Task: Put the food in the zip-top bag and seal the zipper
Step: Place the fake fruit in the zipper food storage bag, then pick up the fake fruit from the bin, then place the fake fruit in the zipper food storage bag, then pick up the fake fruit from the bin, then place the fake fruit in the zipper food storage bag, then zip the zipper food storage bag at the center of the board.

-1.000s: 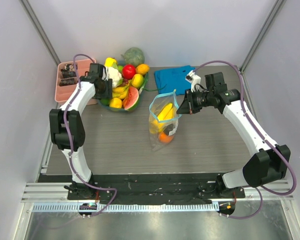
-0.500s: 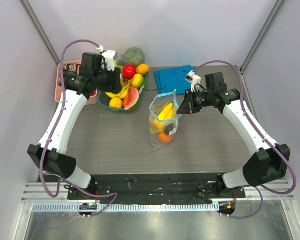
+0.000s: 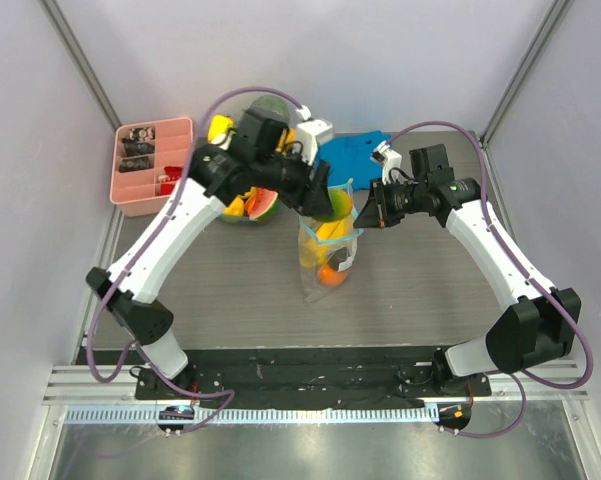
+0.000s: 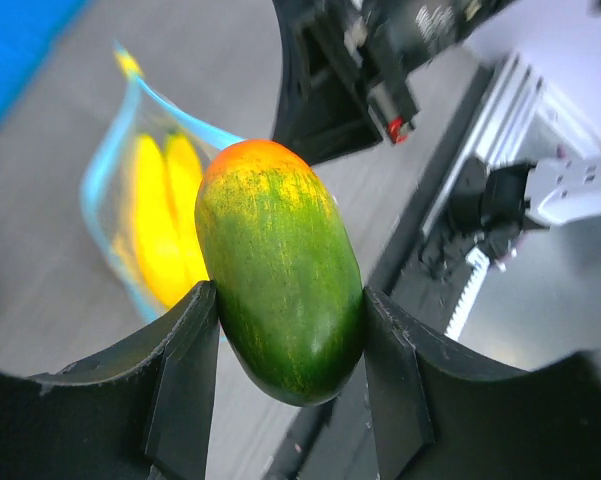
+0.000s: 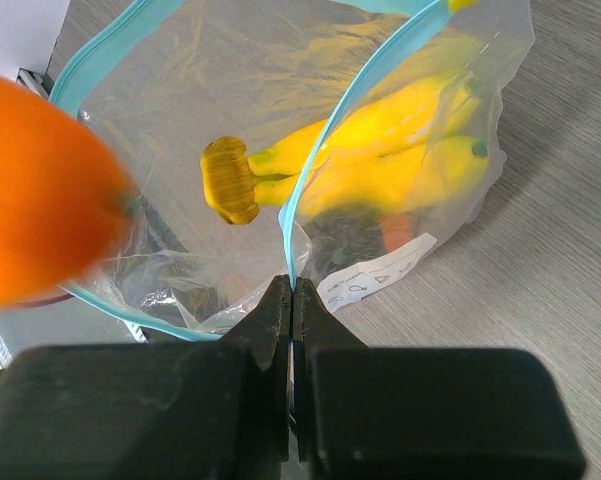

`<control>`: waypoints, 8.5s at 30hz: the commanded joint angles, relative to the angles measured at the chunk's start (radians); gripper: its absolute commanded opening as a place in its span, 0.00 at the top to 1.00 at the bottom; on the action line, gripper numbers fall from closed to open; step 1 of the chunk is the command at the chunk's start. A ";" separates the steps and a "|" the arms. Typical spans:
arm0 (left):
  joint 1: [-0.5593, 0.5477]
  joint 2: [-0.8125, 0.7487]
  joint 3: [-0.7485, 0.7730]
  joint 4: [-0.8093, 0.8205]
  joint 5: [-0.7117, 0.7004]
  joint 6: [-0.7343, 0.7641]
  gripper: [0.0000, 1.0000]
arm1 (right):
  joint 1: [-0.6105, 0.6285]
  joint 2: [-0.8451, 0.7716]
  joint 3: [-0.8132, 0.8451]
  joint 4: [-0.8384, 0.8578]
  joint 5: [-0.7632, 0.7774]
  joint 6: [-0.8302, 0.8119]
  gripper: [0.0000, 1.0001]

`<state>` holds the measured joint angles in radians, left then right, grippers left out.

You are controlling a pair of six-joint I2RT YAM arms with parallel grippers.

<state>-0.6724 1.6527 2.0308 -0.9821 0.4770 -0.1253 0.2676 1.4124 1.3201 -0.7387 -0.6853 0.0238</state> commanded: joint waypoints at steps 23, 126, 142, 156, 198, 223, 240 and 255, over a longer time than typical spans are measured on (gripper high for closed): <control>-0.102 0.277 -0.197 0.322 -0.305 -0.299 0.81 | 0.015 -0.047 -0.007 0.067 -0.025 -0.010 0.99; 0.179 0.090 -0.153 0.373 -0.028 -0.200 0.66 | 0.022 0.017 0.042 0.016 0.046 -0.125 0.99; 0.124 0.101 -0.307 0.436 0.104 -0.369 0.00 | 0.024 -0.035 0.031 0.021 0.029 -0.127 0.99; 0.327 0.320 -0.011 0.477 -0.393 0.047 0.00 | 0.024 -0.032 0.027 0.029 0.024 -0.136 0.99; 0.344 0.164 -0.113 0.534 -0.082 -0.011 0.60 | 0.024 -0.023 0.019 0.015 0.038 -0.147 0.99; 0.033 0.176 -0.432 0.590 0.292 -0.438 0.57 | 0.024 -0.092 -0.038 0.038 0.095 -0.191 0.99; 0.143 -0.022 -0.354 0.333 0.023 -0.129 0.00 | 0.024 -0.133 -0.065 0.028 0.072 -0.219 0.99; 0.129 0.211 -0.270 0.154 -0.055 0.022 0.25 | 0.022 -0.122 -0.053 0.027 0.058 -0.219 0.99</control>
<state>-0.5148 1.8435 1.7248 -0.7475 0.4274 -0.1585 0.2871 1.3170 1.2579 -0.7380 -0.6041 -0.1822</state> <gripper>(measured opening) 0.801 0.020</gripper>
